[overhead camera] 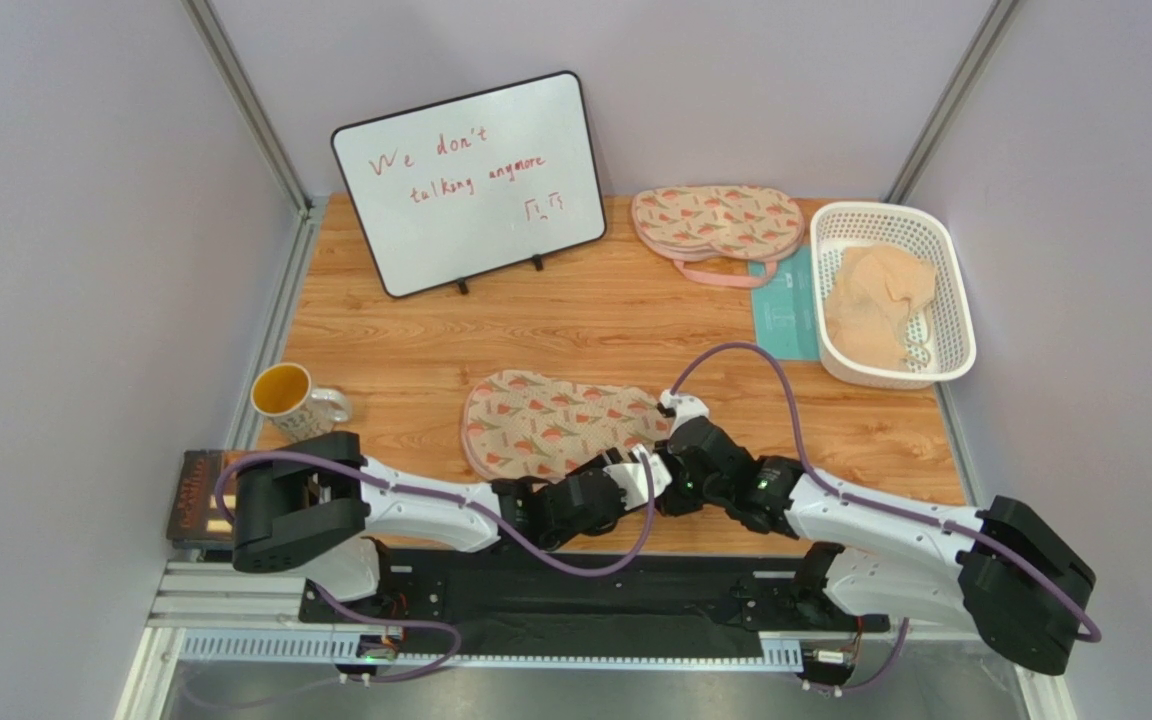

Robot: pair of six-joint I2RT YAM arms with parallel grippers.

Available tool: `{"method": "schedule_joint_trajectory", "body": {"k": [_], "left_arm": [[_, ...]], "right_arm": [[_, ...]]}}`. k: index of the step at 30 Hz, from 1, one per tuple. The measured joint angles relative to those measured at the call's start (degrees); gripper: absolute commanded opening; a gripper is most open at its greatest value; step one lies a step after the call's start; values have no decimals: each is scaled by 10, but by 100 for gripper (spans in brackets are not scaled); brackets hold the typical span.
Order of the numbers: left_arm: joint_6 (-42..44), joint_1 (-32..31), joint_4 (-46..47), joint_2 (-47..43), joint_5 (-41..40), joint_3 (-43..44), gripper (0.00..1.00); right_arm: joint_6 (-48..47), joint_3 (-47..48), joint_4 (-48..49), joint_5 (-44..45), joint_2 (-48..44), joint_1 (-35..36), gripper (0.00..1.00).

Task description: Unzip the laundry bag and remove the bra

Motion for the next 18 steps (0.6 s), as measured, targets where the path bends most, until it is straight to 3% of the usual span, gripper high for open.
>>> {"method": "schedule_joint_trajectory", "body": {"k": [2, 6, 8, 18], "left_arm": [[-2, -1, 2, 0, -10, 0, 24], [-8, -2, 2, 2, -22, 0, 11], [-11, -2, 2, 4, -28, 0, 0], [-35, -3, 0, -9, -35, -14, 0]], "right_arm": [[0, 0, 0, -1, 3, 0, 0], [0, 0, 3, -3, 4, 0, 0], [0, 0, 6, -4, 4, 0, 0], [0, 0, 9, -4, 7, -2, 0]]}}
